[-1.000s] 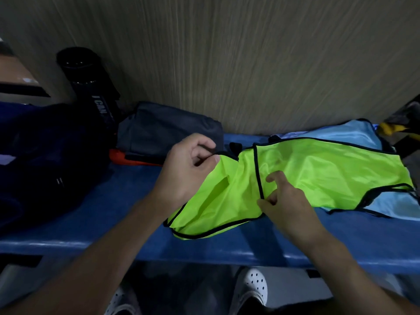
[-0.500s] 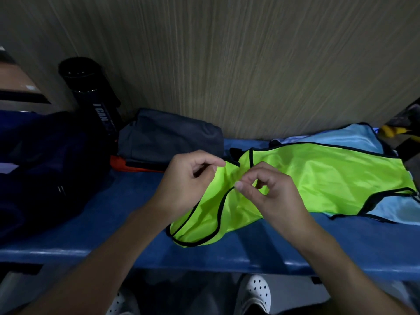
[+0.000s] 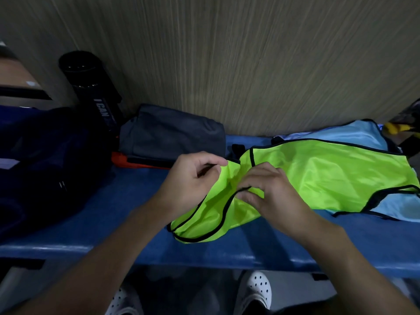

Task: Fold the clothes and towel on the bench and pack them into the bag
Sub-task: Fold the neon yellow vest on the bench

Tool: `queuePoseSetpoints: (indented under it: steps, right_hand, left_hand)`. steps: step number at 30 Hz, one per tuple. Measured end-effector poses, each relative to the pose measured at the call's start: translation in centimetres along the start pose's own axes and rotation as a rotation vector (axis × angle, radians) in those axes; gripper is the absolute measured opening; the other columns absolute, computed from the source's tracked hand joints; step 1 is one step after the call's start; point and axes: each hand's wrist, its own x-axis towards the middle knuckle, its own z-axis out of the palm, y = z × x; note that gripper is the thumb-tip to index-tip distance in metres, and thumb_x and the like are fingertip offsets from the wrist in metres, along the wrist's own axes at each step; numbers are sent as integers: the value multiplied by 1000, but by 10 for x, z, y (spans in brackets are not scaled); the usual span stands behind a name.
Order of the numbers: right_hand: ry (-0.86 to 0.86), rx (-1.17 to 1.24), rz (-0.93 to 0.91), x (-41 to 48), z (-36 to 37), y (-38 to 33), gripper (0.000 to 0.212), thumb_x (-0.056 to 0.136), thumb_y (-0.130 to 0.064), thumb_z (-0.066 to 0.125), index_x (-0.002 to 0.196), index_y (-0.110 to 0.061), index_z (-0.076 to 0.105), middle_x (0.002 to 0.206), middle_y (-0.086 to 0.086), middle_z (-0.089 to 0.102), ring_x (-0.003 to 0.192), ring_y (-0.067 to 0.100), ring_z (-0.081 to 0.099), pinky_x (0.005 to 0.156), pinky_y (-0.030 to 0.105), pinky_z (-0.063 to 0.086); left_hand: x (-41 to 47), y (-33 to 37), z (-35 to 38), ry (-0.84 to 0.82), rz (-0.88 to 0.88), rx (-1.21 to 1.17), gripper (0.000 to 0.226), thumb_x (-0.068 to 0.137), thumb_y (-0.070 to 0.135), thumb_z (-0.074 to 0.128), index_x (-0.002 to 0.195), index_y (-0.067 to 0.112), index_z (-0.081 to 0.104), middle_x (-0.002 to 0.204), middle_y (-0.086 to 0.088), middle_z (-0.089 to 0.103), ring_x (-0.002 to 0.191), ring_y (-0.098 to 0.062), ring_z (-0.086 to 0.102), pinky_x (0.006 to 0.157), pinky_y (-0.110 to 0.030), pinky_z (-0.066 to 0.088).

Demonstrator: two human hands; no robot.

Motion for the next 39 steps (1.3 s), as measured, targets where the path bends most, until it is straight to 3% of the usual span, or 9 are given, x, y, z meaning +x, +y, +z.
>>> queuePoseSetpoints:
  steps: [4,8,12,14,20,24,27,33,39]
  right_hand:
    - [74,200,24,3,-3,-7,9,83,-38,67,86,-29,67,82,-25,60,91,3,55,84,34,41]
    - [186,345,107,6,-5,-9,19,79,-24,77,85,-30,60,90,-18,60,94,6,58,88,25,41]
    - [150,408,101,10,-9,-9,30,80,-18,77,106,-20,62,119,-7,61,117,5,54,97,11,34]
    - [86,452,123,11,-11,-10,42,82,-16,77,119,-25,60,117,-9,65,114,-1,57,96,9,36]
    - [102,312,126,4,-11,-3,8,83,-36,71,85,-40,65,98,-21,64,103,6,58,100,44,41]
    - [86,319,154,-5,-16,-1,8,81,-37,66,88,-38,63,99,-15,68,109,6,56,111,38,28]
    - [60,317,198,-9,-16,0,16,83,-28,72,89,-41,63,96,-18,67,111,18,55,105,44,37]
    - [35,313,196,-10,-14,-4,21,85,-22,73,86,-41,63,102,-22,62,107,14,56,99,45,42]
    - [54,309,182,-9,-17,-2,25,85,-20,73,84,-42,61,98,-21,63,99,8,57,97,42,43]
  left_hand:
    - [-1,-1,2,-55,31,-20,20,82,25,79,100,18,75,96,6,73,91,-9,70,82,-24,53]
    - [-5,-3,10,-16,100,12,18,76,25,80,92,31,74,89,0,72,84,-24,67,79,-43,54]
    - [-6,-4,13,2,104,12,24,83,5,75,84,28,70,81,-1,73,77,-15,69,74,-32,54]
    - [-6,-1,14,-23,129,-7,19,82,7,74,85,24,67,81,0,71,77,-11,67,76,-27,54]
    - [4,-18,-8,21,95,221,2,89,14,67,87,15,68,79,5,70,79,-8,67,74,-28,53]
    - [5,-38,-25,37,-40,599,9,89,22,71,92,13,71,80,10,69,75,-3,63,75,-30,54]
    - [3,-44,-22,-25,-136,629,22,87,33,74,95,13,70,87,2,71,81,-14,66,76,-36,55]
    - [7,-48,-18,-80,-187,681,13,85,16,72,78,6,70,69,-7,69,70,-22,66,66,-40,55]
    - [4,-28,-27,83,111,612,8,88,12,68,84,16,63,78,5,60,75,-15,58,70,-33,46]
